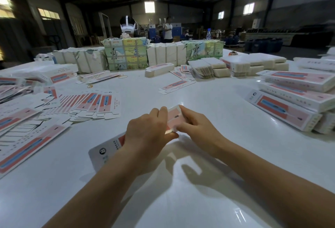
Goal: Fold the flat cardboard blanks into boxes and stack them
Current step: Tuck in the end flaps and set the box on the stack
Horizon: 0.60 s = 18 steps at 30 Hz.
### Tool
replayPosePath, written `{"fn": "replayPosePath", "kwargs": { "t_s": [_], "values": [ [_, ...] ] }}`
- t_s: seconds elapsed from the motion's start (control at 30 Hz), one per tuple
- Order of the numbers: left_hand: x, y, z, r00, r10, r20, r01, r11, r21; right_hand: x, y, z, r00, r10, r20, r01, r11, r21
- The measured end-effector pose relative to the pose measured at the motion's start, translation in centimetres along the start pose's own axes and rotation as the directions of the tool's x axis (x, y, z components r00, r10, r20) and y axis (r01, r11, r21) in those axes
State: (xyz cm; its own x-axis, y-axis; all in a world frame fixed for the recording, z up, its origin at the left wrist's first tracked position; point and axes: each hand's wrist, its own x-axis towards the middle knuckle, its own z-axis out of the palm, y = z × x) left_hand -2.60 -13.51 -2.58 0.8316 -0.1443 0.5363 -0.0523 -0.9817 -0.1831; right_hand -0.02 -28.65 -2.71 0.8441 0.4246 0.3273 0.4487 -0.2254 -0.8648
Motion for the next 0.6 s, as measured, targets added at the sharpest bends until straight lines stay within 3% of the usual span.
{"fn": "replayPosePath", "kwargs": {
  "t_s": [0.17, 0.3, 0.4, 0.47, 0.53, 0.6],
  "values": [
    [0.1, -0.8, -0.6, 0.997, 0.078, 0.016, -0.078, 0.997, 0.009, 0.3, 0.9, -0.5, 0.996, 0.012, 0.088, -0.001, 0.992, -0.125],
    [-0.1, -0.9, -0.8, 0.986, 0.142, 0.083, -0.139, 0.989, -0.047, 0.5, 1.5, -1.1, 0.966, -0.155, 0.209, 0.216, 0.927, -0.308],
    [-0.4, -1.1, -0.7, 0.978, 0.128, 0.165, -0.096, 0.977, -0.191, 0.4, 1.7, -1.3, 0.946, -0.195, 0.259, 0.289, 0.869, -0.402],
    [-0.6, -1.4, -0.8, 0.975, 0.143, 0.169, -0.111, 0.976, -0.188, 0.4, 1.6, -1.0, 0.941, -0.22, 0.257, 0.319, 0.83, -0.457],
    [-0.7, -1.0, -0.7, 0.964, 0.235, 0.125, -0.224, 0.97, -0.096, 0.6, 1.7, -0.9, 0.952, -0.211, 0.222, 0.299, 0.801, -0.519],
    [-0.8, -0.4, 0.0, 0.965, 0.245, -0.093, -0.257, 0.953, -0.157, 1.0, 1.7, -1.4, 0.977, -0.165, 0.132, 0.211, 0.771, -0.601]
  ]
}}
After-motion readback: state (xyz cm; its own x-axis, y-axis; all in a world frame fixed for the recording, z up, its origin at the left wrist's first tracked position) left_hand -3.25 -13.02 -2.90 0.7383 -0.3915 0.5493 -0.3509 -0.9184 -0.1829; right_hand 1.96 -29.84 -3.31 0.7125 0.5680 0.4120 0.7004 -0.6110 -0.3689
